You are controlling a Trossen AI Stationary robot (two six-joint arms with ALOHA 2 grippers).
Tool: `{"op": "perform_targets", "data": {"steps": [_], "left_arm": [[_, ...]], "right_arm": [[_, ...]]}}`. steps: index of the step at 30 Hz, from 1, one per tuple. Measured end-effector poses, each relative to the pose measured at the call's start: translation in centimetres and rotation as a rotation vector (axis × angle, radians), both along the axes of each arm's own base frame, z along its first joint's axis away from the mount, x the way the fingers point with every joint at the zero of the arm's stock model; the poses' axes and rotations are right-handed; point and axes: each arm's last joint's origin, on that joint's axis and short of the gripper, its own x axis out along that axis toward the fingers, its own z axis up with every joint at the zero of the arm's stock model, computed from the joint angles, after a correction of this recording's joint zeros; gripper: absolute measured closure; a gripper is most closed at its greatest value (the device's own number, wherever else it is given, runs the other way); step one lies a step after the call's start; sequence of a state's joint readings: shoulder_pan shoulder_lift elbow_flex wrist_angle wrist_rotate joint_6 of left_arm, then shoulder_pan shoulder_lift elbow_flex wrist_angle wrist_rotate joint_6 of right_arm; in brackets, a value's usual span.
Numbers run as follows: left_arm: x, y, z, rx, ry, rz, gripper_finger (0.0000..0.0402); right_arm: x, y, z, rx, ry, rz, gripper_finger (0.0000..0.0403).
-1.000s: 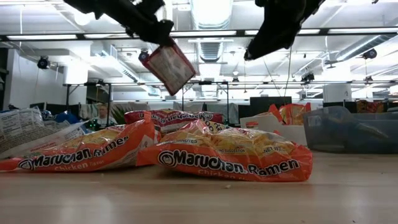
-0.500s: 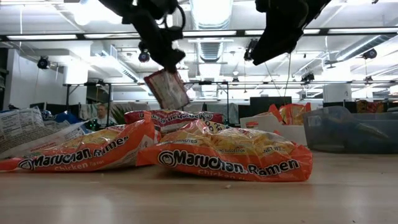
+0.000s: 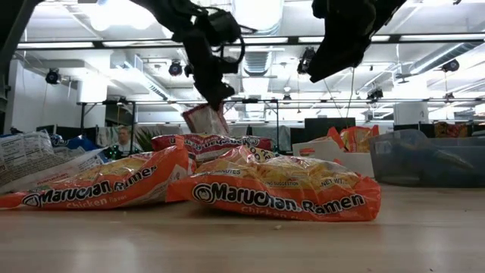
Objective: Sort Maruchan noodles
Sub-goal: Put the red noodle pack into the gray bin
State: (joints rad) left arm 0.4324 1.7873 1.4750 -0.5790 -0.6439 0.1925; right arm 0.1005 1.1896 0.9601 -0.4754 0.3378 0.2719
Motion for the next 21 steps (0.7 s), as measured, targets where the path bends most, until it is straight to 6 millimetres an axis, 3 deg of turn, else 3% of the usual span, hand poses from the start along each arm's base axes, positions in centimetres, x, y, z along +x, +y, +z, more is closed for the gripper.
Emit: {"op": "perform_targets", "data": {"steps": [21], "left_arm": [[-1.0, 1.7, -0.9, -0.031, -0.027, 0.103, 0.0401]], "right_arm": [[-0.1, 0.0, -0.4, 0.042, -0.005, -0.040, 0.0170]]}}
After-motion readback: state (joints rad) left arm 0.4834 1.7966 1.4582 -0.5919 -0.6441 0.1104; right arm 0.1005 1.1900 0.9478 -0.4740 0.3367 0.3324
